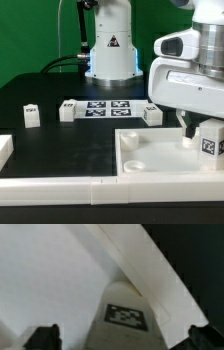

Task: Assemble one leg

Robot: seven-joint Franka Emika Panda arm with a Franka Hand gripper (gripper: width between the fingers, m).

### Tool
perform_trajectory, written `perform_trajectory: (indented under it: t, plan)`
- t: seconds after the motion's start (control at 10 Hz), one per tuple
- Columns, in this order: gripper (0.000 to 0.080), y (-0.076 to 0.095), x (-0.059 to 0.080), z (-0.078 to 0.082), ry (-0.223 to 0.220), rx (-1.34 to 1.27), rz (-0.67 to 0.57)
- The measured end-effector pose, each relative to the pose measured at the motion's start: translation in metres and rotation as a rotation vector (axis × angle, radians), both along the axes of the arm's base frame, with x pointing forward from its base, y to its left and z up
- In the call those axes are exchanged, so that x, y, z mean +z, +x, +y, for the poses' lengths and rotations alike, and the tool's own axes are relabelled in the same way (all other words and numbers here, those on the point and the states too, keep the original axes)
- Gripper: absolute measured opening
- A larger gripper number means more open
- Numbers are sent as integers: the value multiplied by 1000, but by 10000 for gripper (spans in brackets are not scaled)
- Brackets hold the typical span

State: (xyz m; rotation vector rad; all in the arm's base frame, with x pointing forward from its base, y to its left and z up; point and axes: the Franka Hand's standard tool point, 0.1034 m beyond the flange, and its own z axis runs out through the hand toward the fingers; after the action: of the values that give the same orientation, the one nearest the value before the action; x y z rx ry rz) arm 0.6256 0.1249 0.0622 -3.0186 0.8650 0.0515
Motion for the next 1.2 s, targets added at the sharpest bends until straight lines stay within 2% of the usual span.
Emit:
perform_trajectory:
  t: [0.5, 0.9, 1.0, 1.2]
  plan:
    - [649, -3, 0, 5, 20, 654, 3]
    - [649, -3, 0, -3, 17, 1113, 34]
    - [649, -3, 0, -4, 17, 1147, 36]
    - [401, -3, -1, -4, 17, 1145, 36]
